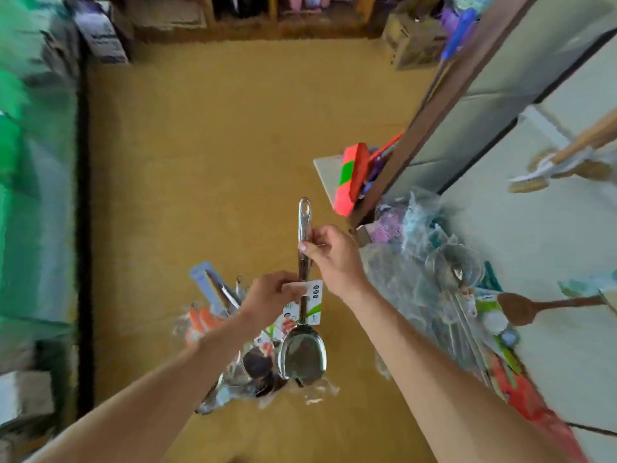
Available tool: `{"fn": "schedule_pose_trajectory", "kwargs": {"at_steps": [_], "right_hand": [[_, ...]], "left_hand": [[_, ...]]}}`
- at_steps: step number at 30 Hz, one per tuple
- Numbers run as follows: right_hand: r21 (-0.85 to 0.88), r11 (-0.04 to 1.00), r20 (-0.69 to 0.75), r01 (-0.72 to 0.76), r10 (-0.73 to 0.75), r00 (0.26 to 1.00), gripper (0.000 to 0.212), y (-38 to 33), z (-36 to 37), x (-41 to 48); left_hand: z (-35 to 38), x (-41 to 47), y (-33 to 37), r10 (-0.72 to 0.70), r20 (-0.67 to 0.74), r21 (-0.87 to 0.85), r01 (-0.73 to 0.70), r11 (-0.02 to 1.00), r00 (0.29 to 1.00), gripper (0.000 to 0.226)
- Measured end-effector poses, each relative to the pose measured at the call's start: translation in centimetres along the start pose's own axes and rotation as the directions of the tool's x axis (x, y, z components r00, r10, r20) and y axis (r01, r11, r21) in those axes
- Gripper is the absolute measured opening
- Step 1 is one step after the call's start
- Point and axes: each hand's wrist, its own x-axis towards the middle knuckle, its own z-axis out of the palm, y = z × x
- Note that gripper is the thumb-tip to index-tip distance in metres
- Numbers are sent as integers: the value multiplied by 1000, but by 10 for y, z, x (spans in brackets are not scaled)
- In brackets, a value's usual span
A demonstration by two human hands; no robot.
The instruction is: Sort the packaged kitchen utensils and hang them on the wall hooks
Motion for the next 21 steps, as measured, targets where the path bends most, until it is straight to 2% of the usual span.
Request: {"fn": "schedule_pose_trajectory", "kwargs": {"at_steps": [5,13,18,21], "right_hand": [[-2,1000,145,-22,22,989,15,16,71,27],[-116,991,314,-60,94,945,14,118,160,73],[-200,976,389,-91,164,907,15,190,214,82],[-274,959,418,-72,186,889,21,223,247,87]], "left_hand": [[-26,4,-62,-90,-78,-67,85,994,993,8],[0,50,-173,-295,-165,-254,248,935,941,10],[26,67,-237,-454,-180,-418,350,838,873,7],[37,75,-274,-551,-151,-526,405,747,821,6]]}}
